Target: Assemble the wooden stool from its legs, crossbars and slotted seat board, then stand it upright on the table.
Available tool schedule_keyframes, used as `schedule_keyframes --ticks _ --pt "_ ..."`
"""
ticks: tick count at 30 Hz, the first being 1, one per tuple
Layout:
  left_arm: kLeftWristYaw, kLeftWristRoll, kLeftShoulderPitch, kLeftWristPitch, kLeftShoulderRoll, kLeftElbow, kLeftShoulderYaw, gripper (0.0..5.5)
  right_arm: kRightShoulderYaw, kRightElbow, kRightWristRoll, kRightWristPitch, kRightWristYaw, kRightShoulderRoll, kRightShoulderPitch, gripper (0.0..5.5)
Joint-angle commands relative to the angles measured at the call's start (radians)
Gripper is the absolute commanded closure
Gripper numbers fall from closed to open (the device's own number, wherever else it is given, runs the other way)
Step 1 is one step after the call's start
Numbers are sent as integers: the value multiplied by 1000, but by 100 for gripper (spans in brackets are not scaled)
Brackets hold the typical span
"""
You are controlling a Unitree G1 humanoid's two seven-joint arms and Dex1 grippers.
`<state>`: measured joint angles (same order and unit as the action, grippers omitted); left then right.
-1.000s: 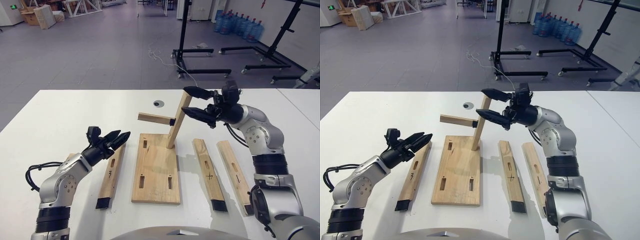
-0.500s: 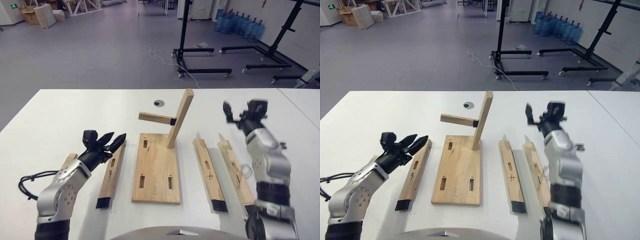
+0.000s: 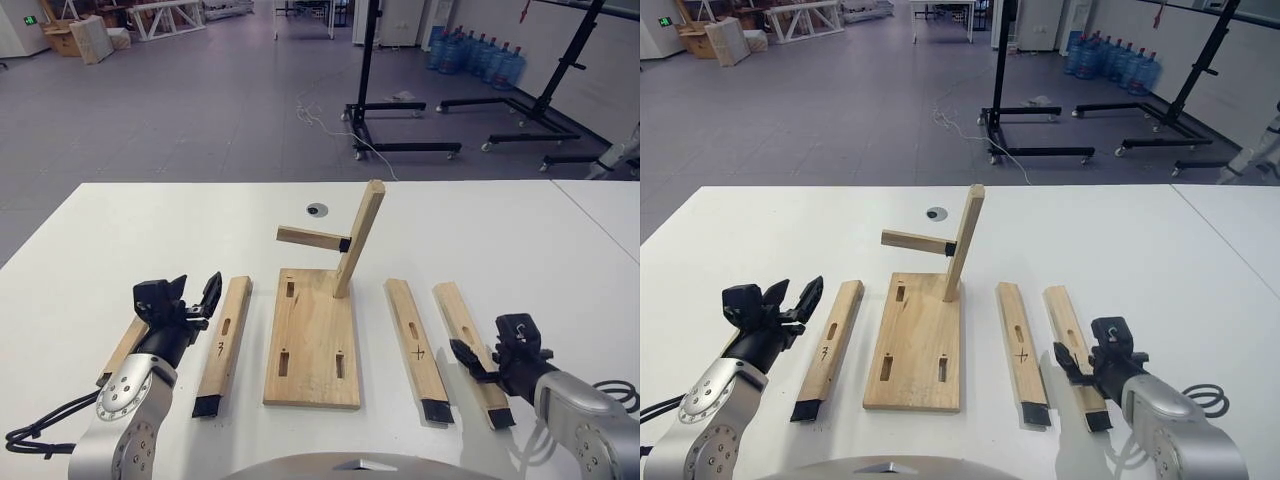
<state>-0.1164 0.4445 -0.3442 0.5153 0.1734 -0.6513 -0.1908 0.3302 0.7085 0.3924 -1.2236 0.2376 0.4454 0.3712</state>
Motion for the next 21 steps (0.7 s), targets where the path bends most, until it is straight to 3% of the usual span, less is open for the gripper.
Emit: schedule_keyframes --ticks 1,8,17,21 --pt "10 -18 8 28 17 -18 14 207 6 -40 1 -128 -11 0 -7 94" --pt "23 4 28 70 -4 -23 34 207 -59 -90 1 -234 14 60 -71 202" --pt "-12 -29 73 50 18 -29 90 207 -70 -146 -10 -243 9 37 -116 340" --pt "-38 -47 97 -13 32 -13 72 207 1 -277 -35 -97 -40 -42 -320 348"
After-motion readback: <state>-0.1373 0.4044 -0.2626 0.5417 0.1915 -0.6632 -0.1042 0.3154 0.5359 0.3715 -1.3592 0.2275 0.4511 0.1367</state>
